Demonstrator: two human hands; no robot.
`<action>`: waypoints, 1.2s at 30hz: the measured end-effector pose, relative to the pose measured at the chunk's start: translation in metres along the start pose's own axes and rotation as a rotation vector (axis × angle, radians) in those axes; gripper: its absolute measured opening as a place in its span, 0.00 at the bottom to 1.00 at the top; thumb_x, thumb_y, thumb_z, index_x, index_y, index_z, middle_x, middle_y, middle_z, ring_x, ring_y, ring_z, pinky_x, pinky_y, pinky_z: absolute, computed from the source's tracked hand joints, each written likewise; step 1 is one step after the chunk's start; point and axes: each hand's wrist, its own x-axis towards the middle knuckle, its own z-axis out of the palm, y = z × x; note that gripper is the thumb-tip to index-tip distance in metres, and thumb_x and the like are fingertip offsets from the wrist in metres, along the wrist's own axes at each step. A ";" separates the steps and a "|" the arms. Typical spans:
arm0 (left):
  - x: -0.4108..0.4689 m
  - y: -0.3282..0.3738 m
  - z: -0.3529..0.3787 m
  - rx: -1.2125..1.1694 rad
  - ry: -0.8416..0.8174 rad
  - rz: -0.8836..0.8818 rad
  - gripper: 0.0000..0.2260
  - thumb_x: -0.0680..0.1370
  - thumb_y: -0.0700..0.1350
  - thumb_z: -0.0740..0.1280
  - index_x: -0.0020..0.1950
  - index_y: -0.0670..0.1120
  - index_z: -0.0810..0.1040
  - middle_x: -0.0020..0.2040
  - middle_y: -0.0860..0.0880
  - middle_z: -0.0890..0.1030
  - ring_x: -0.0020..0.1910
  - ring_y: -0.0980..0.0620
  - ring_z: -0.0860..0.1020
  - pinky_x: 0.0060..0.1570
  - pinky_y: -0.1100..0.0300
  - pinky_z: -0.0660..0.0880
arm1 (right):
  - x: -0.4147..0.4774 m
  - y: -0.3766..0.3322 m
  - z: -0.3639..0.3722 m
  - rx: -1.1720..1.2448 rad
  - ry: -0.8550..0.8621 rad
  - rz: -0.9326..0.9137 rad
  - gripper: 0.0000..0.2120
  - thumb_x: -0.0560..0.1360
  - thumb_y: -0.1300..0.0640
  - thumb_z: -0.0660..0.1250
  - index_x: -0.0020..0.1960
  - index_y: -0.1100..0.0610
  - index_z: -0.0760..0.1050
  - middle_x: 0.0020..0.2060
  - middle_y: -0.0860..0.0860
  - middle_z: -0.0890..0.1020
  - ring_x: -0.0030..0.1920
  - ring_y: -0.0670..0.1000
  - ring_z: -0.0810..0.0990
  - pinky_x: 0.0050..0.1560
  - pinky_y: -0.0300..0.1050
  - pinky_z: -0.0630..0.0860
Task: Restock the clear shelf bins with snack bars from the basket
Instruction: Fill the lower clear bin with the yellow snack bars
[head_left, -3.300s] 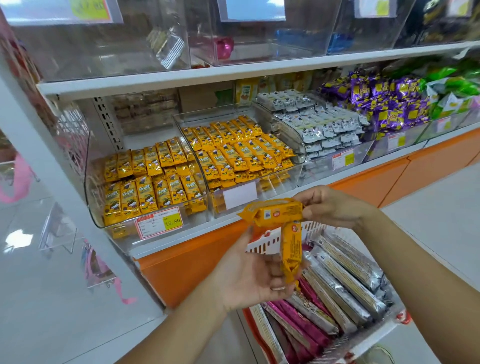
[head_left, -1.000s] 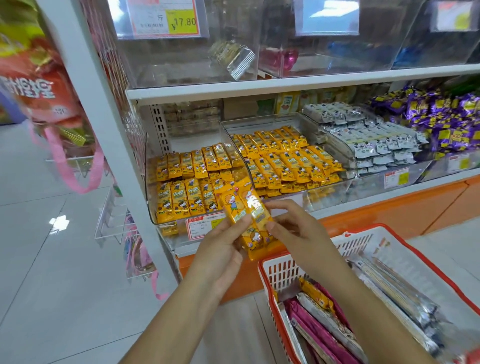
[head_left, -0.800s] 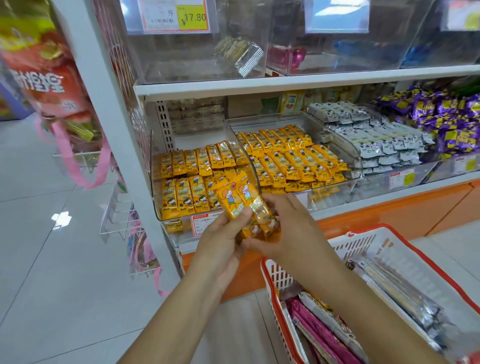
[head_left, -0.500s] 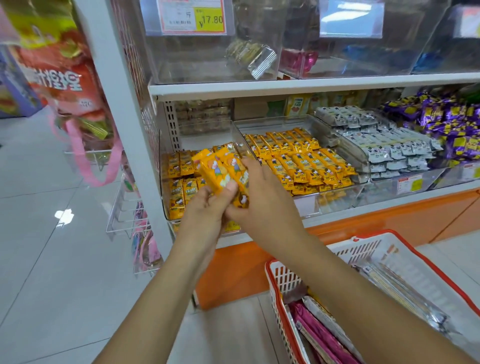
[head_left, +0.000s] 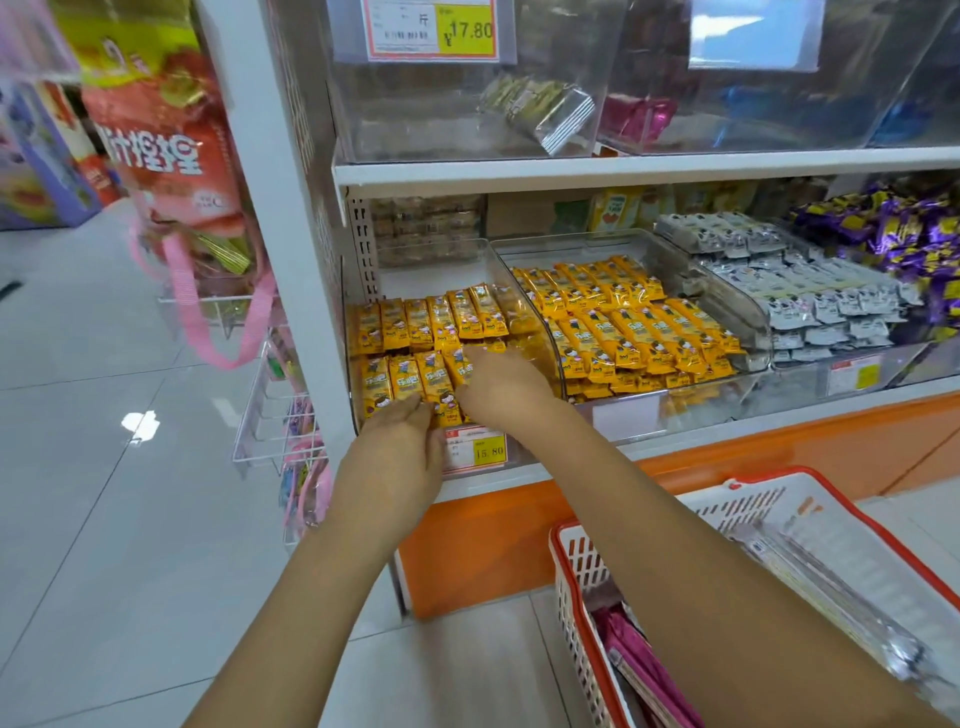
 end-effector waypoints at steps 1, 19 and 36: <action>0.000 0.000 0.000 0.008 -0.006 -0.001 0.19 0.82 0.46 0.56 0.71 0.41 0.69 0.72 0.43 0.67 0.72 0.46 0.64 0.68 0.56 0.62 | -0.001 0.002 0.002 0.045 -0.030 -0.028 0.28 0.80 0.53 0.59 0.77 0.51 0.53 0.74 0.61 0.57 0.68 0.63 0.67 0.60 0.53 0.72; -0.037 0.056 0.050 -0.110 -0.130 0.251 0.18 0.77 0.57 0.54 0.32 0.50 0.65 0.30 0.50 0.73 0.33 0.48 0.74 0.32 0.55 0.64 | -0.090 0.154 0.007 0.445 0.325 -0.248 0.21 0.80 0.51 0.62 0.30 0.56 0.63 0.24 0.48 0.63 0.26 0.46 0.63 0.30 0.42 0.58; -0.050 0.078 0.192 -0.113 -0.621 0.098 0.27 0.83 0.49 0.54 0.78 0.50 0.46 0.76 0.54 0.60 0.68 0.56 0.70 0.67 0.65 0.62 | -0.040 0.312 0.197 -0.228 -0.276 0.272 0.17 0.80 0.58 0.54 0.68 0.62 0.64 0.62 0.57 0.73 0.61 0.56 0.72 0.64 0.48 0.66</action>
